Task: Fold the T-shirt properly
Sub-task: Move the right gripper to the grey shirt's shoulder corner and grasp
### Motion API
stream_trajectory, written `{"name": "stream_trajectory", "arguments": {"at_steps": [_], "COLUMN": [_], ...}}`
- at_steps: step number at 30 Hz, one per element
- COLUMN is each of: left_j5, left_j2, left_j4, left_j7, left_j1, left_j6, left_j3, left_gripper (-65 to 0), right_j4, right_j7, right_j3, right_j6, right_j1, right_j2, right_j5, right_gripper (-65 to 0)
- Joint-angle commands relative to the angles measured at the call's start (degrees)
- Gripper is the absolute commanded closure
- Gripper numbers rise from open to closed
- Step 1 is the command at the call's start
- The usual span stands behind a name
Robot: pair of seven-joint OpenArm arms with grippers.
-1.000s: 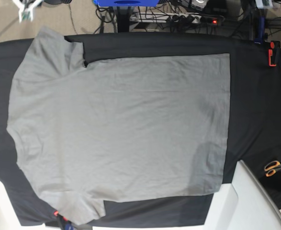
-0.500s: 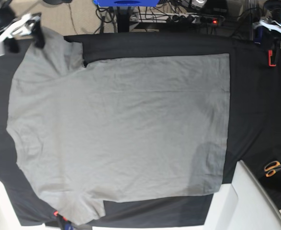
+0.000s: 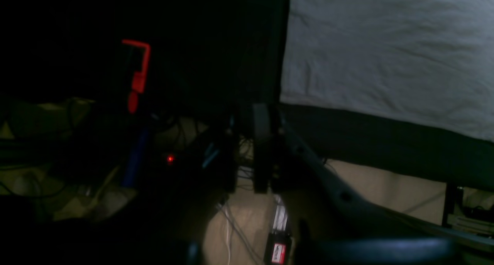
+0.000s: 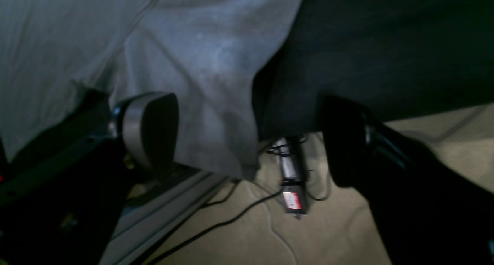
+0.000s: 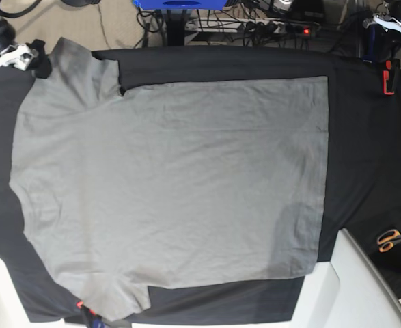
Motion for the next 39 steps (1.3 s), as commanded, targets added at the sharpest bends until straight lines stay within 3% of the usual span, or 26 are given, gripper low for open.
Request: {"name": "stream_trajectory", "arguments": {"at_steps": [1, 5, 14, 22, 31, 34, 39], "left_j5": [-1.0, -1.0, -1.0, -1.0, -1.0, -1.0, -1.0], "left_j2": [-1.3, -1.7, -1.7, -1.7, -1.6, -1.5, -1.5], "left_j4": [0.6, 0.5, 0.5, 0.5, 0.5, 0.5, 0.5], "left_j7": [-1.3, -1.3, -1.3, -1.3, -1.3, -1.3, -1.3], "left_j1": [0.8, 0.9, 0.9, 0.9, 1.1, 1.1, 1.1], "left_j6": [-0.2, -0.2, -0.2, -0.2, -0.2, -0.2, -0.2], "left_j3": [-0.5, -0.3, -0.7, -0.5, -0.4, -0.4, -0.3], "left_gripper": [-7.2, -7.2, -7.2, -7.2, -7.2, -7.1, -7.1], "right_j4": [-0.6, -5.1, -6.7, -6.3, -6.7, -6.0, -3.5], "right_j7": [0.8, 0.9, 1.2, 2.3, 2.0, -1.2, -2.5], "right_j3": [0.4, -0.7, -7.3, -7.2, -6.7, -6.5, -6.5], "right_j6": [0.2, 0.2, 0.2, 0.2, 0.2, 0.2, 0.2], "right_j1": [-0.5, 0.6, 0.7, 1.6, 3.6, 3.4, 3.3], "right_j2": [1.5, 2.1, 1.8, 2.2, 4.9, 5.2, 4.8], "right_j5": [0.6, 0.6, 0.6, 0.6, 0.7, 1.0, 1.1], "right_gripper": [-49.2, -45.2, -44.9, -44.7, -45.5, -45.8, -56.9]}}
